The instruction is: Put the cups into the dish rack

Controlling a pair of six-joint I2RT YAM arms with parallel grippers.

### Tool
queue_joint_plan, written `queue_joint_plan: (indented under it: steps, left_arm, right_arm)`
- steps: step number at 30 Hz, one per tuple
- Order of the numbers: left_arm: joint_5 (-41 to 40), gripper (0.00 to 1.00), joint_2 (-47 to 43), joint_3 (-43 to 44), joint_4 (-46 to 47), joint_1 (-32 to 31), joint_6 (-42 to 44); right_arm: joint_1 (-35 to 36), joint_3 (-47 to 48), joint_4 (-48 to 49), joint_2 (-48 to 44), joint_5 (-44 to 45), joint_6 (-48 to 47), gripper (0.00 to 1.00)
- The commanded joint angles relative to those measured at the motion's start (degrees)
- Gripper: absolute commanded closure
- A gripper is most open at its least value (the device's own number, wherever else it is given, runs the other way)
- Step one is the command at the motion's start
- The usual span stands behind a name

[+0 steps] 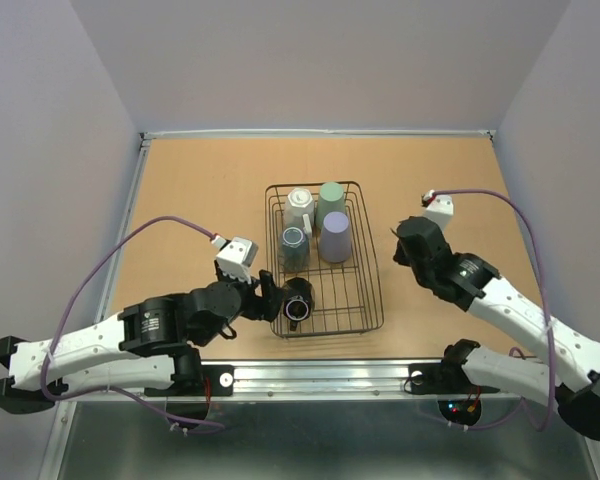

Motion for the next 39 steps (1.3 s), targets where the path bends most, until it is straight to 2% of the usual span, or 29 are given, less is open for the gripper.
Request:
queue_joint_plan:
  steps: [1, 3, 4, 7, 9, 11, 18, 25, 28, 31, 39]
  left_arm:
    - [2.7, 0.22, 5.9, 3.2, 3.5, 3.9, 5.6]
    - [5.7, 0.22, 8.6, 5.3, 3.6, 7.4, 9.4]
    - [7.0, 0.22, 11.0, 7.7, 3.6, 12.1, 10.9]
    - [11.1, 0.22, 13.4, 11.8, 5.3, 18.8, 14.8]
    - [12.3, 0.21, 14.0, 13.5, 7.1, 20.3, 15.5]
    - [13.6, 0.21, 13.8, 14.9, 9.0, 20.7, 15.6]
    - [32.1, 0.14, 8.0, 8.3, 30.3, 20.9, 13.1]
    - [38.0, 0.11, 7.5, 4.9, 39.4, 20.8, 10.4]
    - [41.8, 0.08, 6.2, 0.7, 47.0, 20.8, 8.6]
    - [42.7, 0.07, 5.8, -0.8, 50.7, 20.9, 7.6]
    - [47.2, 0.06, 8.5, -3.5, 59.5, 20.8, 5.0]
  right_arm:
    - [-0.2, 8.4, 3.6, -5.9, -5.0, -4.9, 1.0]
    - [-0.2, 9.4, 6.3, -9.0, -9.4, -7.9, 1.0]
    - [-0.2, 10.0, 8.6, -9.9, -13.5, -8.7, 1.0]
    - [-0.3, 12.0, 12.2, -12.4, -19.6, -9.8, 1.0]
    - [-0.2, 12.0, 14.5, -14.1, -22.5, -9.6, 1.0]
    - [-0.3, 10.8, 19.6, -15.3, -27.3, -8.4, 1.0]
    - [-0.2, 1.5, 37.8, -22.2, -41.2, -3.2, 0.99]
    - [-0.2, -9.3, 57.9, -27.9, -51.9, 4.8, 1.0]
    - [-0.2, -13.7, 65.8, -28.0, -54.1, 9.7, 1.0]
    - [-0.2, -17.1, 70.9, -28.5, -54.8, 13.1, 1.0]
    - [-0.2, -23.2, 79.8, -29.9, -55.8, 19.3, 1.0]
